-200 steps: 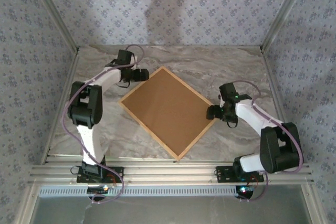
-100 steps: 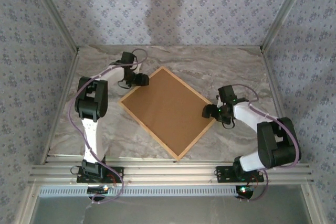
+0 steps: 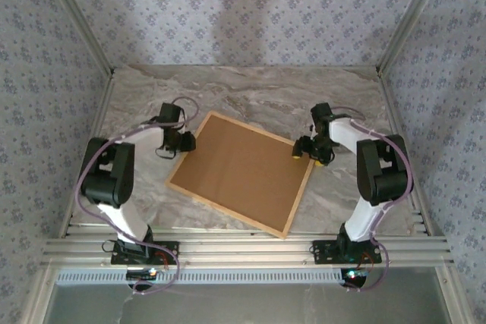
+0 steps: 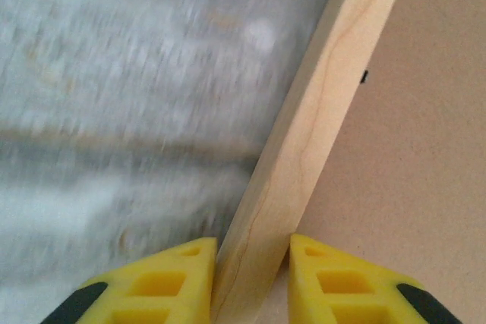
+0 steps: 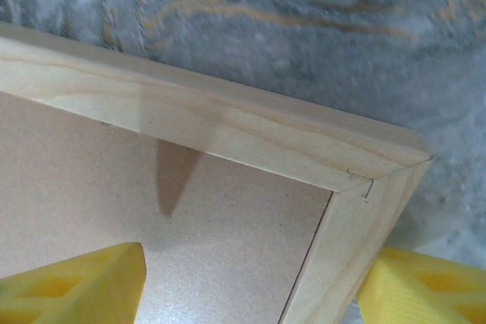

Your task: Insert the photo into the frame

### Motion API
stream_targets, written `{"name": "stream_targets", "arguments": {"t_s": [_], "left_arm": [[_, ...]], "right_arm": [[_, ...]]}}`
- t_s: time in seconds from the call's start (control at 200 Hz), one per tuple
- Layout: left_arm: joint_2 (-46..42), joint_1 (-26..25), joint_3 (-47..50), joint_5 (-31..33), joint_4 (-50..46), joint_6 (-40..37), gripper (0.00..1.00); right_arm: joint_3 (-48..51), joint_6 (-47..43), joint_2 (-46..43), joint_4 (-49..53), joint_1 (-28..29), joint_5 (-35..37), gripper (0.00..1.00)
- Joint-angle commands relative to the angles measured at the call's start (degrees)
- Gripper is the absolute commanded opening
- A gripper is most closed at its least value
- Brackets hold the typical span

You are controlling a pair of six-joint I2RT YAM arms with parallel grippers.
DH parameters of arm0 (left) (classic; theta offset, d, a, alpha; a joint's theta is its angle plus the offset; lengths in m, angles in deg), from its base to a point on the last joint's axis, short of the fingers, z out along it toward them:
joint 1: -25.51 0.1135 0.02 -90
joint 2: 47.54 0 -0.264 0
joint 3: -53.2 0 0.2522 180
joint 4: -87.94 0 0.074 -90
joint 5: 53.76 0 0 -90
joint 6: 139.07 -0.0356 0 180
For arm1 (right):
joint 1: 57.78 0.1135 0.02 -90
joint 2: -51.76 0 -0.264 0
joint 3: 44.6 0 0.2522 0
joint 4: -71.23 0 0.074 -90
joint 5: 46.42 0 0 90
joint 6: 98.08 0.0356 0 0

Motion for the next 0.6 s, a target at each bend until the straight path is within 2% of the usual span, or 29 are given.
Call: {"name": "stream_targets", "arguments": {"t_s": [0.0, 0.11, 0.37, 0.595], "left_arm": [[-4.4, -2.3, 7.4, 0.2, -0.2, 5.8, 0.23], [-7.3, -2.3, 11.1, 2.8, 2.1, 8.3, 0.22], [-6.8, -1.6, 9.8, 4.9, -0.2, 7.5, 0.21], [-8.1, -1.3, 11.3, 6.5, -1.6, 6.5, 0.20]], "right_arm": [[-7.2, -7.3, 4.1, -9.7, 1.2, -4.8, 0.73], [-11.0, -8.3, 6.7, -8.6, 1.6, -6.6, 0.72], [-20.7, -8.5, 13.7, -4.3, 2.8, -8.2, 0.71], [-17.5, -12.2, 10.0, 1.7, 1.1, 2.2, 0.73]]}}
